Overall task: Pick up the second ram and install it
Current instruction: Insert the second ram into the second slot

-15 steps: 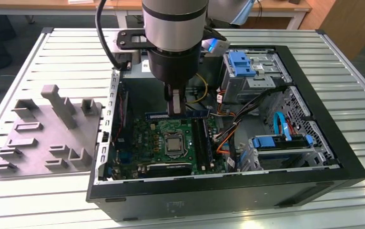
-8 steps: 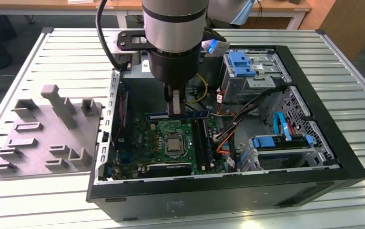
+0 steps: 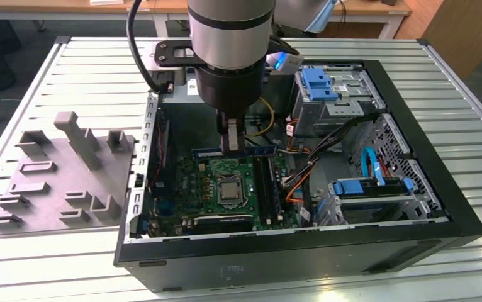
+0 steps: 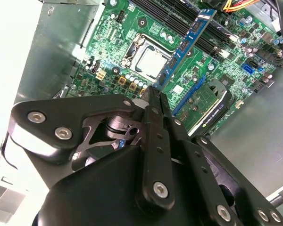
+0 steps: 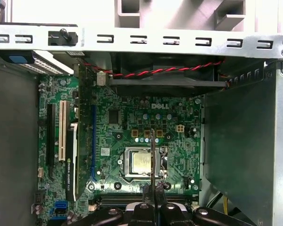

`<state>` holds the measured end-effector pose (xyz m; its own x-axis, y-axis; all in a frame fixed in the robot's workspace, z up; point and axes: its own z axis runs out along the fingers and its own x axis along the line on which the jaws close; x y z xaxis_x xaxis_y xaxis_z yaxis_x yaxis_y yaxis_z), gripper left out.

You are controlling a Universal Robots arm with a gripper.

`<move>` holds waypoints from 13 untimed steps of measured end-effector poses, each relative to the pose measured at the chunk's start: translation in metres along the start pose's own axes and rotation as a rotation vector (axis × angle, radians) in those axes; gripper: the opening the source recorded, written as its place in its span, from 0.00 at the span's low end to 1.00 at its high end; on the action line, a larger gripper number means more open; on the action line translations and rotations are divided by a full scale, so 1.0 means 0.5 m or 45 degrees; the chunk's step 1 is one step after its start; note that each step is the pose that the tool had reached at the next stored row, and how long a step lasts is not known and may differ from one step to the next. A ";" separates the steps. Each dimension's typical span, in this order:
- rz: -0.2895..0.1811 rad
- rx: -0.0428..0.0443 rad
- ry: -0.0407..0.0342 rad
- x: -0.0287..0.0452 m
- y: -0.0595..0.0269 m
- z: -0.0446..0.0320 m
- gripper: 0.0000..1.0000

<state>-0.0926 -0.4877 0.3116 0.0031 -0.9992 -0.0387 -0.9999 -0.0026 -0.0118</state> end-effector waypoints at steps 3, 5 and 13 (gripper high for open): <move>0.018 0.001 0.0002 0.000 0.000 0.000 0.13; 0.061 0.002 0.0007 0.000 0.000 0.000 0.13; 0.246 0.010 0.0029 0.000 0.000 0.001 0.13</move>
<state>-0.0926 -0.4877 0.3111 -0.1894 -0.9811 -0.0387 -0.9817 0.1899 -0.0118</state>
